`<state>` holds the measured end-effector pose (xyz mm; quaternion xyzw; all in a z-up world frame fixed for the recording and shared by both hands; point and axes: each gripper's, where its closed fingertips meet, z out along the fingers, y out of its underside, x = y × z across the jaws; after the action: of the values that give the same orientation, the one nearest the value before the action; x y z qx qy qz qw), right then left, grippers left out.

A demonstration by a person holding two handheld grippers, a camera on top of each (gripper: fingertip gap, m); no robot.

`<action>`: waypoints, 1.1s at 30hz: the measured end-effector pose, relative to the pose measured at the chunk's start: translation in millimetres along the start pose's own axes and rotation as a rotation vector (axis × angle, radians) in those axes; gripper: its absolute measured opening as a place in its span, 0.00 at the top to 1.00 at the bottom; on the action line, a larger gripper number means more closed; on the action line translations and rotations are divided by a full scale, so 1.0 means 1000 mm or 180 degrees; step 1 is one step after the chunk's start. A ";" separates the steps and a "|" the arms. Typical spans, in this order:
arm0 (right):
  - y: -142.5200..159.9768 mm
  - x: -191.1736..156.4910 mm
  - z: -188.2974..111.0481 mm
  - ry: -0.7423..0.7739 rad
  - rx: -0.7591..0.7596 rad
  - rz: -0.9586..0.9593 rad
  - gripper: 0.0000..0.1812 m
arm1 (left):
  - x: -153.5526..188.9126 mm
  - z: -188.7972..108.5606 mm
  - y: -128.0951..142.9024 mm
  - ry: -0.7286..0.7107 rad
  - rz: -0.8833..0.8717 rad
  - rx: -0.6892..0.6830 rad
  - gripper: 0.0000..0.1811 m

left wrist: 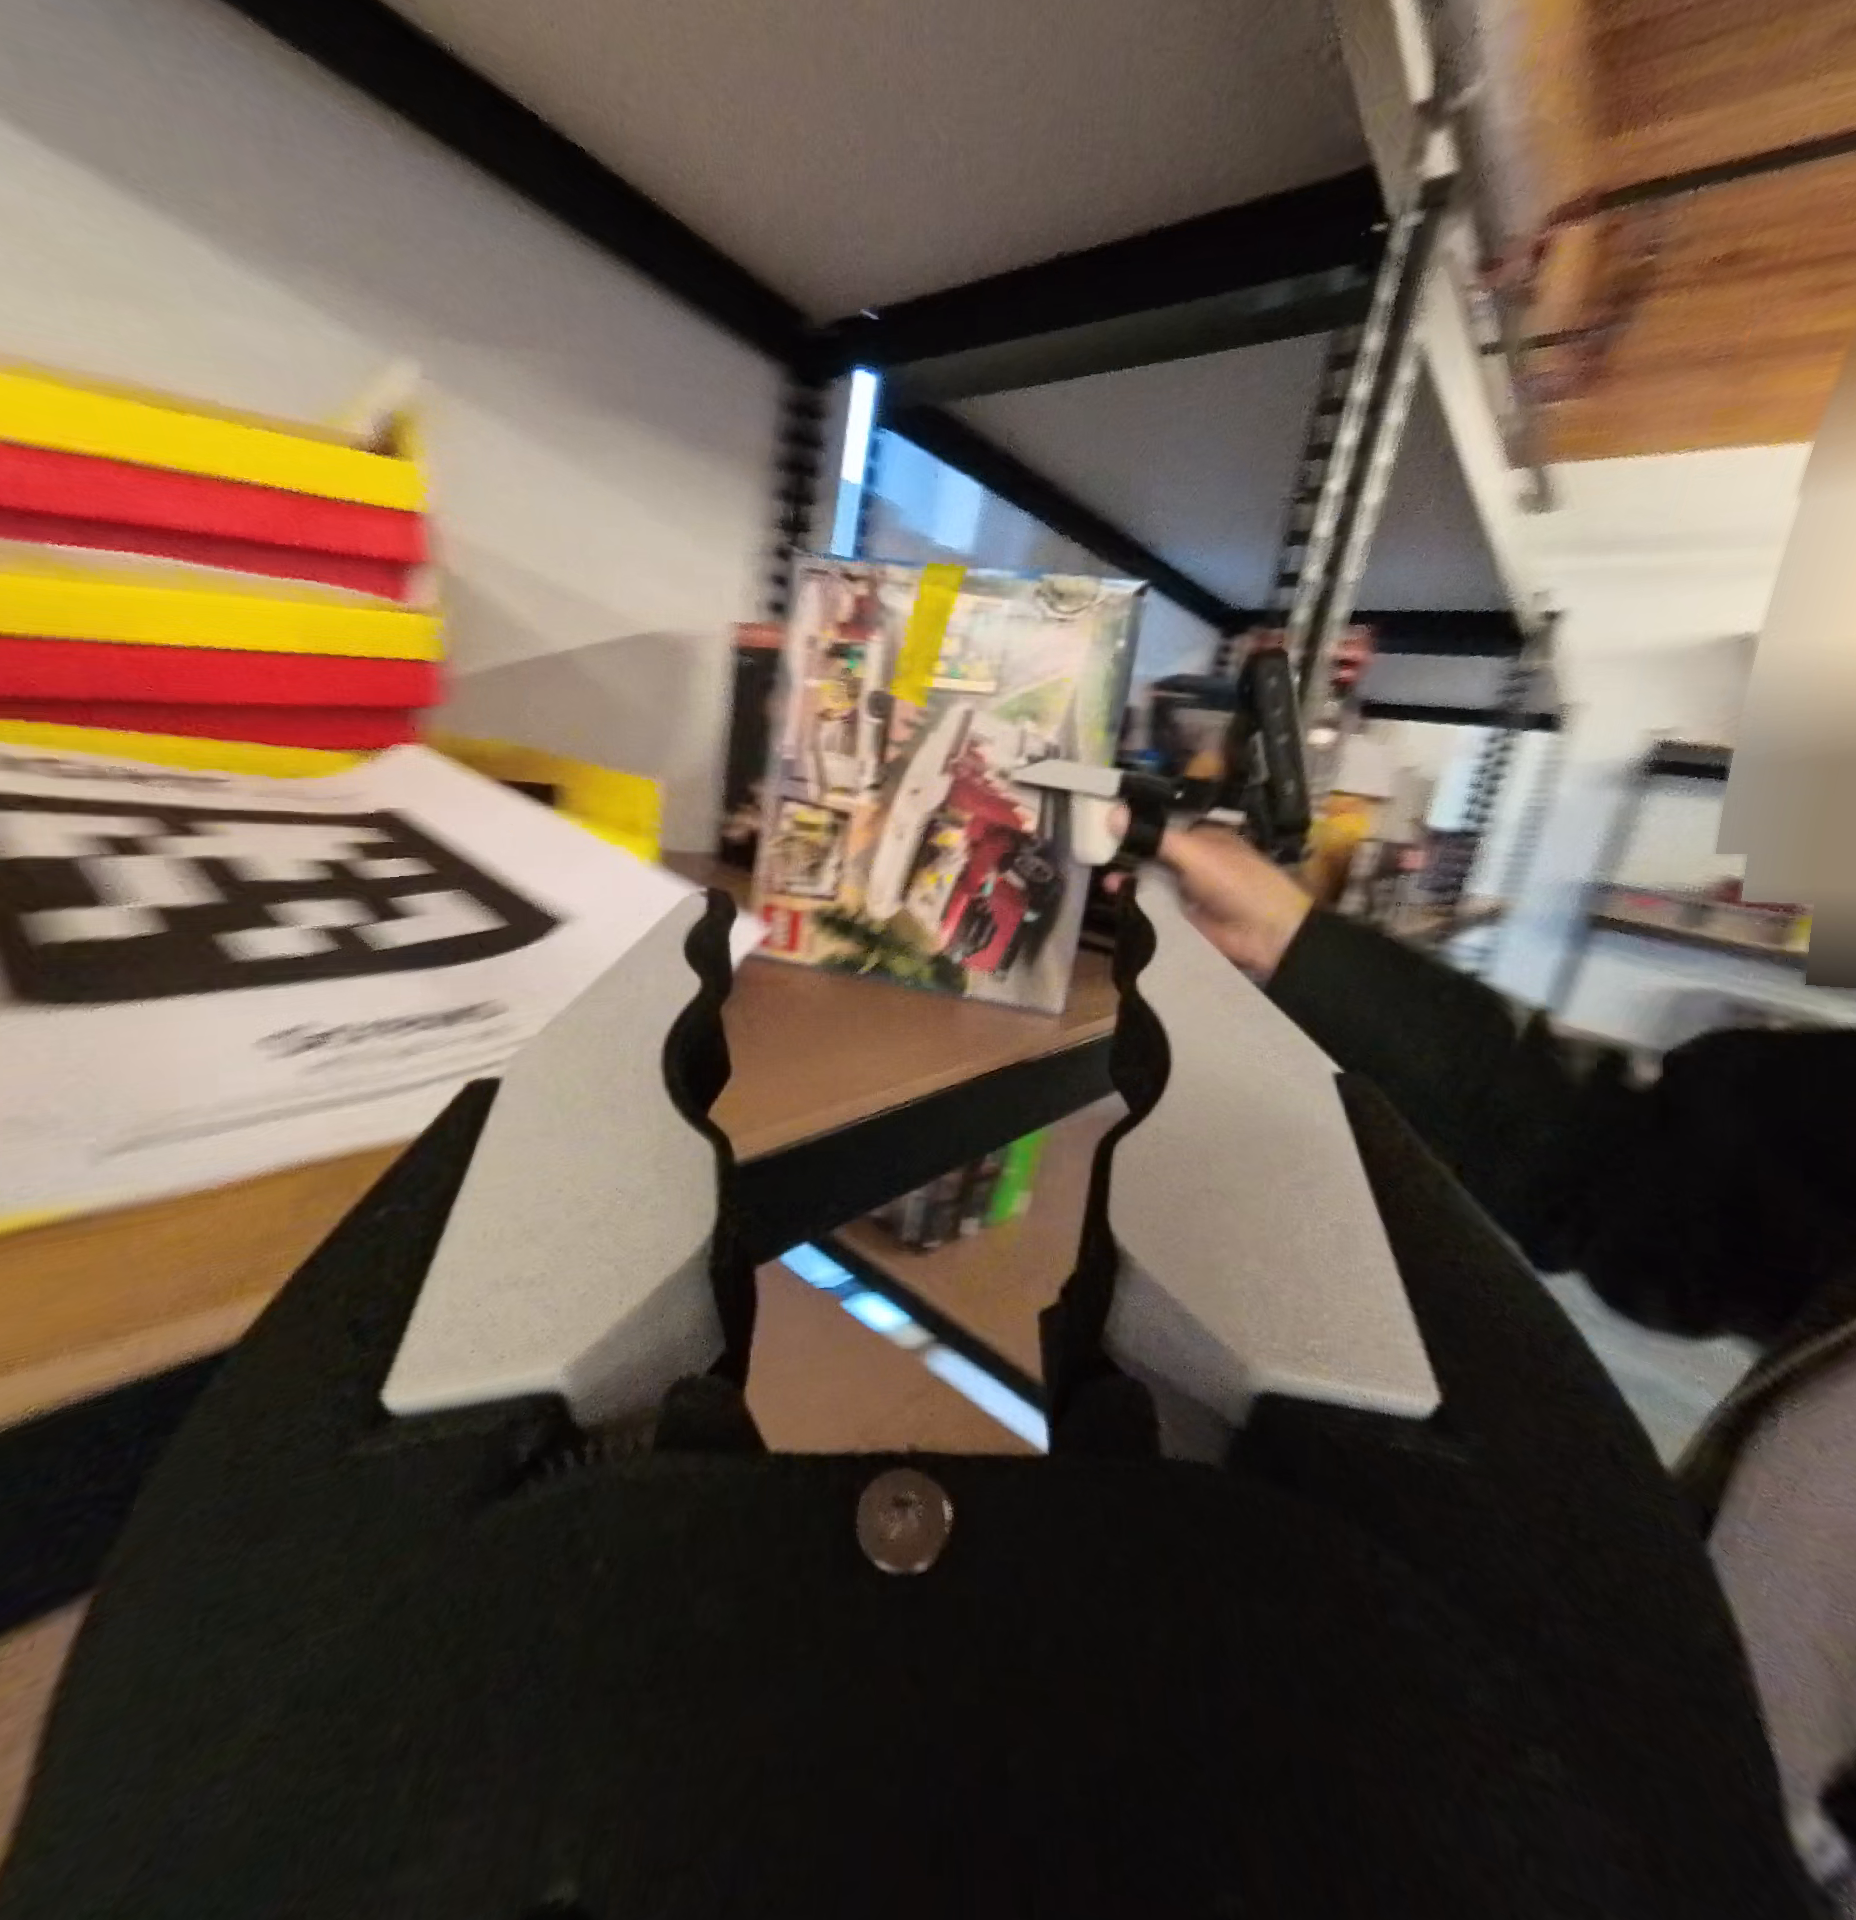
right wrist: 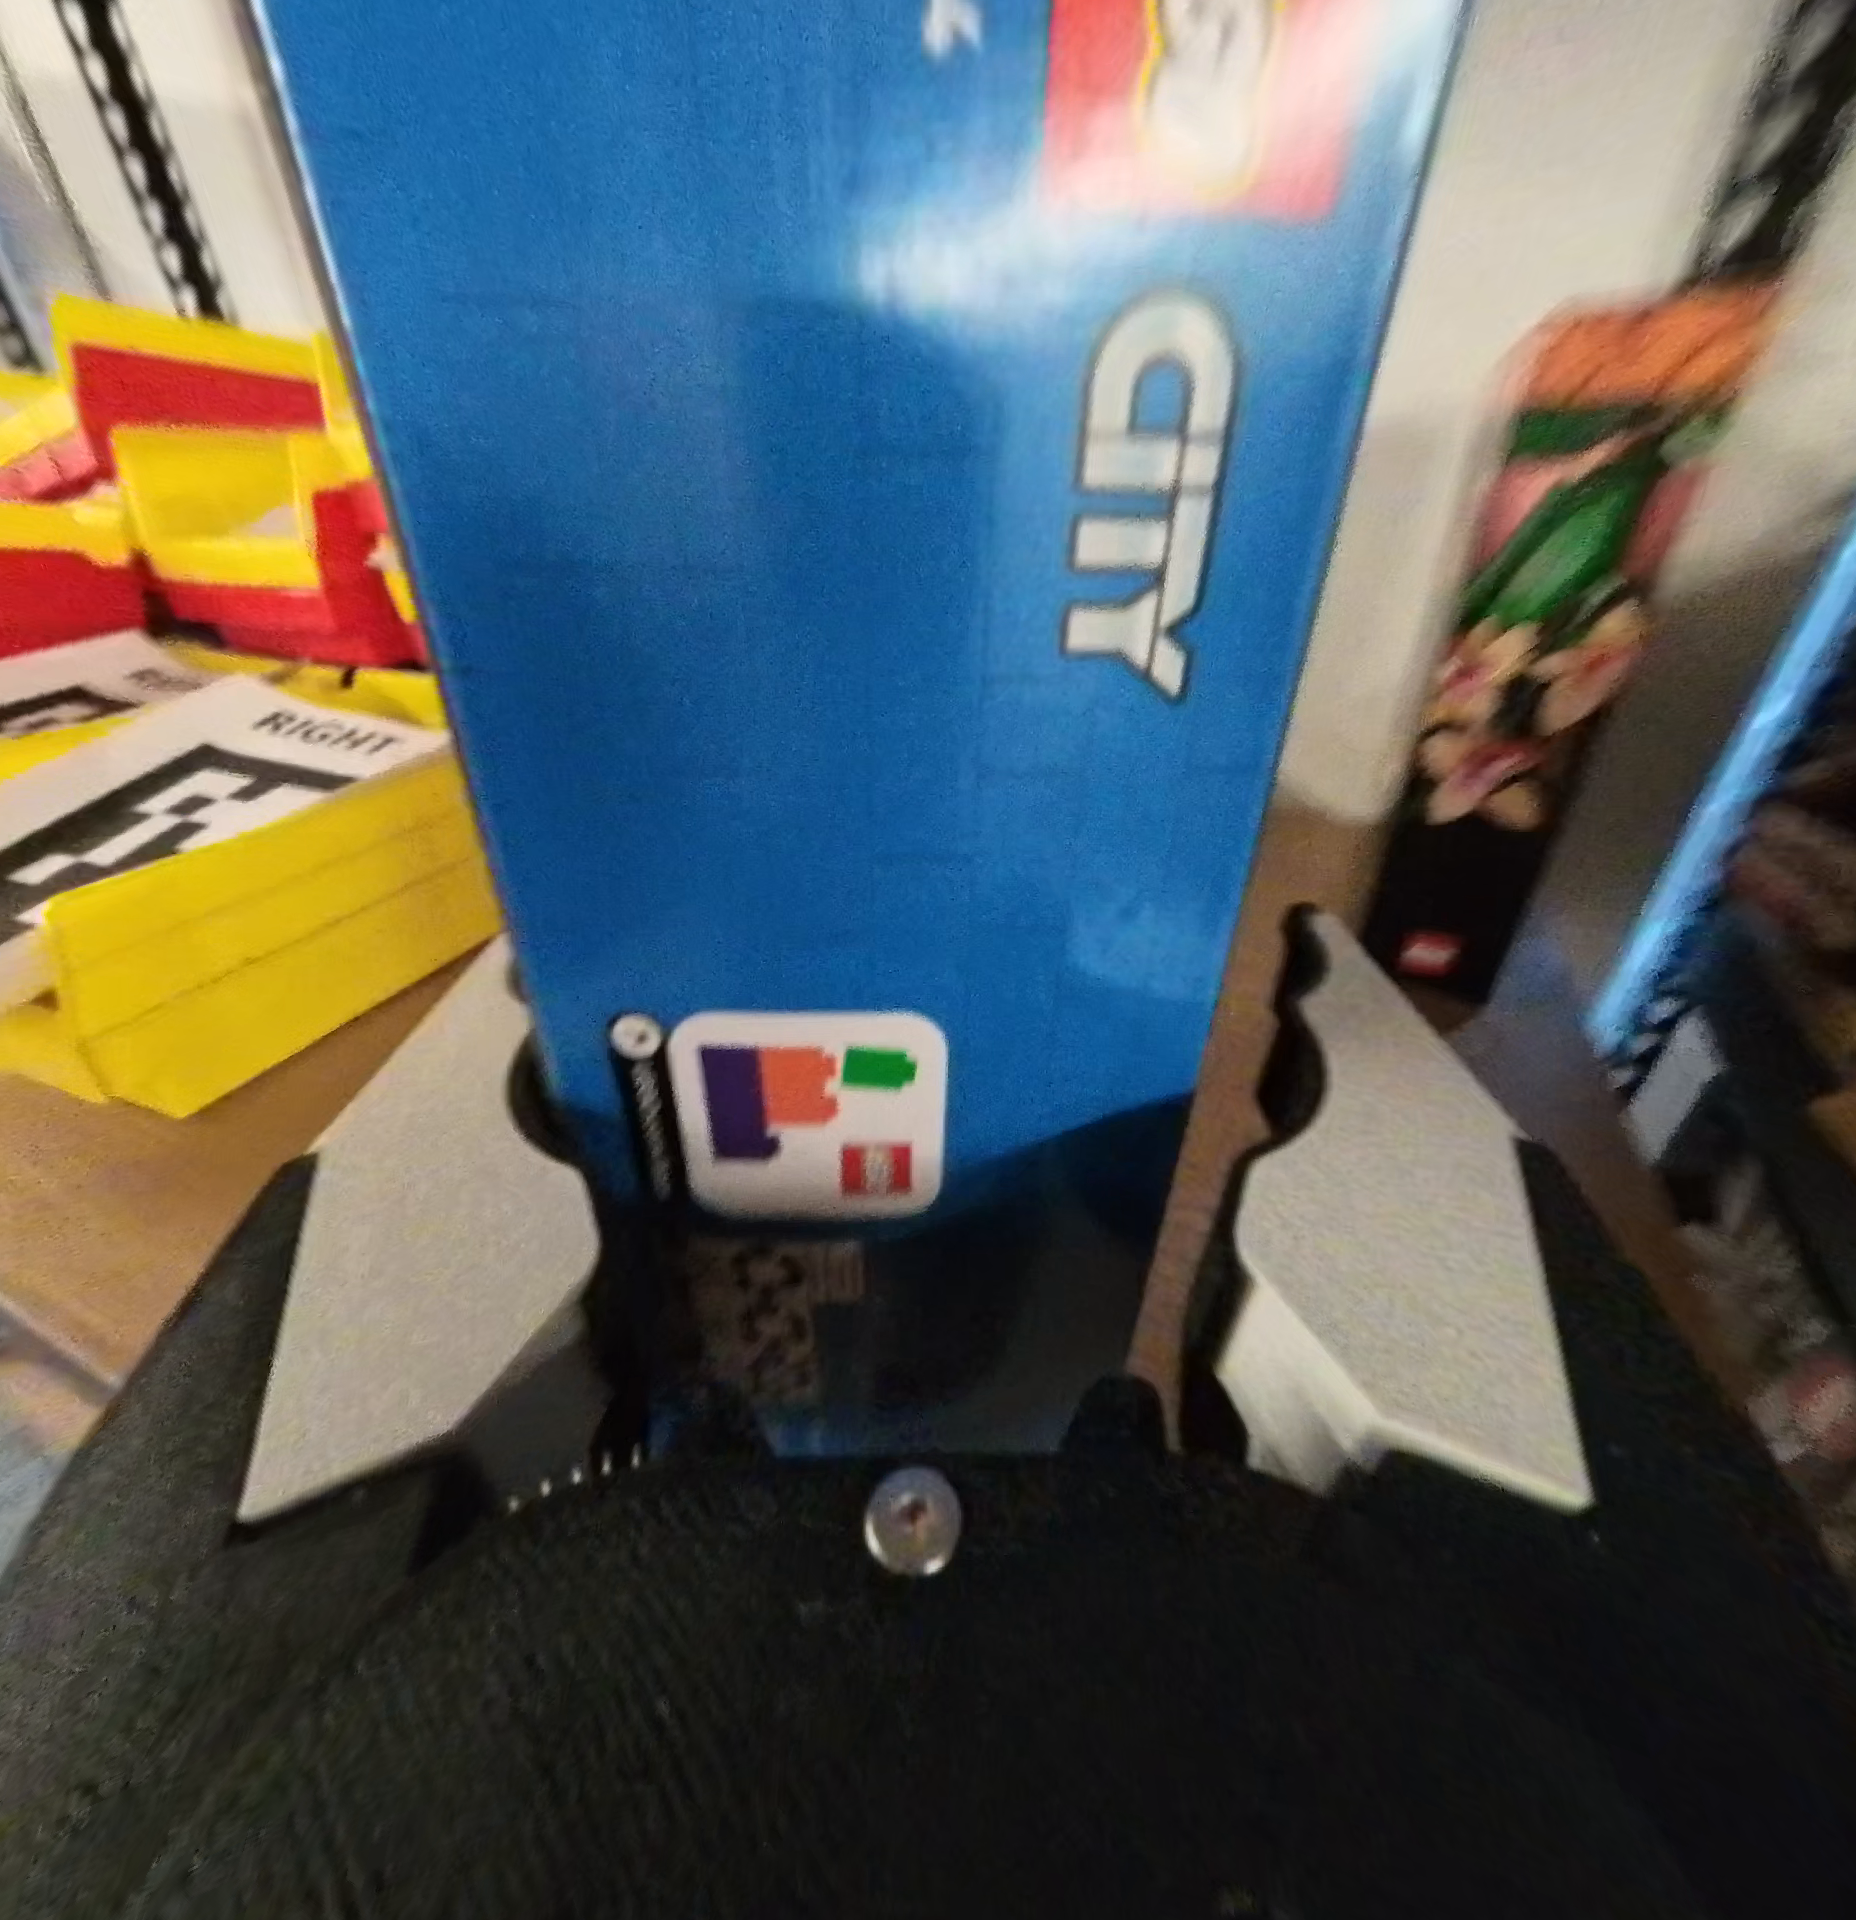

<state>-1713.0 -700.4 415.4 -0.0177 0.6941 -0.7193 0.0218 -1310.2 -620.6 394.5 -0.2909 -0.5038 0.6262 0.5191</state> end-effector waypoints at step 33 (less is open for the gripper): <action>-0.022 -0.056 -0.256 -0.1557 0.0269 -0.0176 0.38 | 0.203 0.272 0.095 0.2514 0.0411 -0.1550 0.34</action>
<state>-1671.3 -441.2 428.5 -0.2092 0.6368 -0.7224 0.1701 -1644.3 -514.5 425.8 -0.6511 -0.3808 0.3621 0.5477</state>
